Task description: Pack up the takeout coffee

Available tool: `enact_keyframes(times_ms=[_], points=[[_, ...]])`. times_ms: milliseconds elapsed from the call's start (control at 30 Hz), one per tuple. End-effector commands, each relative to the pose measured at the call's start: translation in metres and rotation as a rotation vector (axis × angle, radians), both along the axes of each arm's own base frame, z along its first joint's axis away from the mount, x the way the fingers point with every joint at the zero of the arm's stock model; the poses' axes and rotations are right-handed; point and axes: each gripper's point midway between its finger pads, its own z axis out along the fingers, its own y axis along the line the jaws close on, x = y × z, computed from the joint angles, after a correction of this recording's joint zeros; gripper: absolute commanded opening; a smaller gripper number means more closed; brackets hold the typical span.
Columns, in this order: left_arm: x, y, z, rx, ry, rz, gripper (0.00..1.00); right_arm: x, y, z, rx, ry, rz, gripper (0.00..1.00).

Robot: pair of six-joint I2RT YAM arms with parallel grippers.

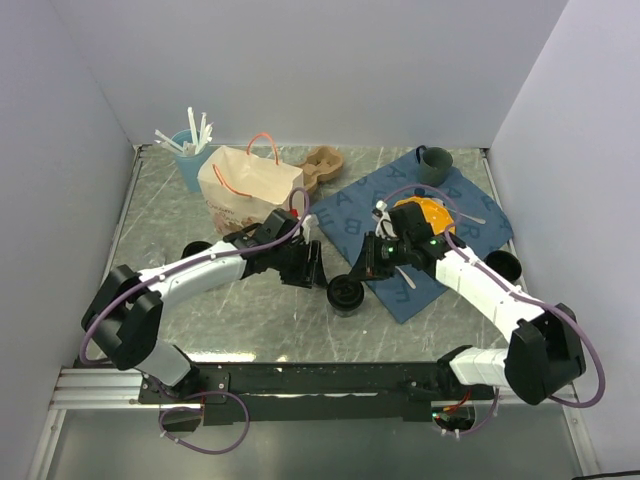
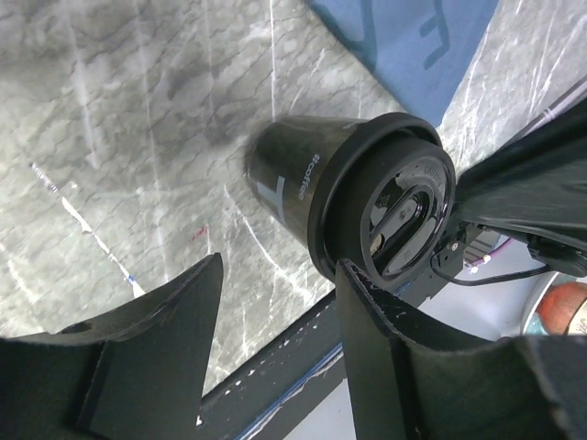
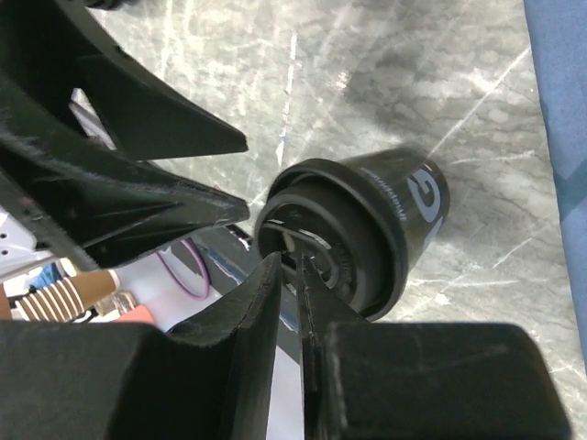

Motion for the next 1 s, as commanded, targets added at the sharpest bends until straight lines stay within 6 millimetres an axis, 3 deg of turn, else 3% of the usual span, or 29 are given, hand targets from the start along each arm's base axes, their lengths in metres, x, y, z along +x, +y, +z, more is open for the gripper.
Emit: enact_keyframes(times_ms=[0,267,600,733,967], points=[[0.001,-0.015,0.003,-0.075,-0.009,-0.023,0.57,-0.002,0.001,-0.018,-0.008,0.029,0.005,0.19],[-0.010,-0.007,-0.022,-0.028,0.027,-0.001,0.54,-0.012,-0.006,-0.049,-0.045,0.072,-0.006,0.18],[-0.034,0.024,-0.077,0.223,0.050,0.028,0.48,-0.023,-0.020,-0.075,-0.103,0.095,-0.033,0.17],[-0.024,0.013,-0.047,0.165,-0.021,0.036,0.52,-0.018,-0.019,-0.058,-0.098,0.059,-0.028,0.18],[0.003,-0.014,0.040,0.031,-0.185,0.009,0.71,0.007,0.008,0.012,0.045,-0.067,0.034,0.32]])
